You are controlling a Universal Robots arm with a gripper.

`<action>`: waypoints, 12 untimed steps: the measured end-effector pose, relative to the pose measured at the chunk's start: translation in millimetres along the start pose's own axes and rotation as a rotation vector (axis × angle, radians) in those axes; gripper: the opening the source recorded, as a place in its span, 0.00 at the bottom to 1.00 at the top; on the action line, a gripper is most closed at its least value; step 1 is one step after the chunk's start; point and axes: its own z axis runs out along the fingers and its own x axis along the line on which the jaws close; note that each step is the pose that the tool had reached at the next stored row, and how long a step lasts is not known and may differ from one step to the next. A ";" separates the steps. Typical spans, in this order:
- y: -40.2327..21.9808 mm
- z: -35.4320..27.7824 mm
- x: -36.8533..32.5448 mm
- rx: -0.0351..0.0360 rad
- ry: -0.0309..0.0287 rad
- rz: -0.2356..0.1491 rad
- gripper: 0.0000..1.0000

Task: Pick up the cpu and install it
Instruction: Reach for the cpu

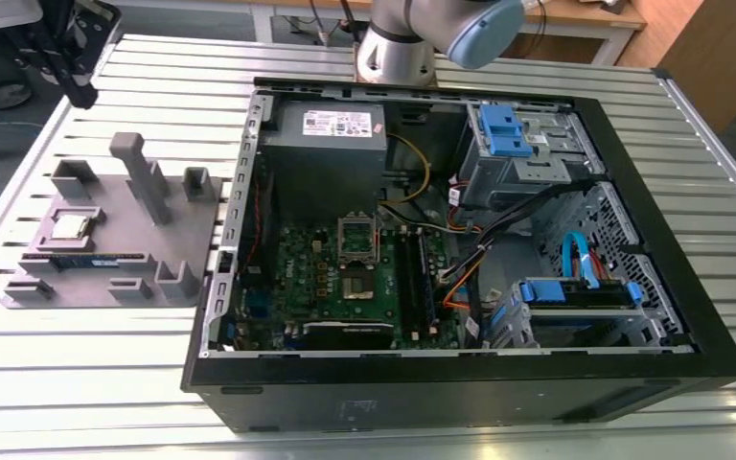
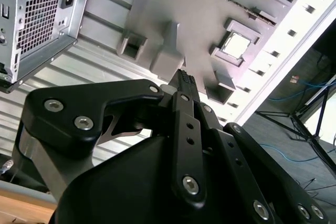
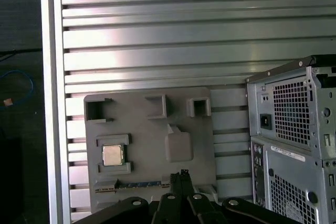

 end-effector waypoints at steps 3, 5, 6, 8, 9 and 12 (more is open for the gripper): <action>-0.3 0.4 4.2 0.0000 0.0000 0.000 0.11; -0.5 0.5 5.4 0.0000 0.0000 0.000 0.11; -0.5 0.6 5.6 0.0000 0.0000 0.000 0.11; -0.5 0.7 6.7 0.0000 0.0000 0.000 0.11; -0.6 0.8 7.3 0.0000 0.0000 0.000 0.11; -1.1 2.0 9.6 0.0000 0.0000 0.000 0.11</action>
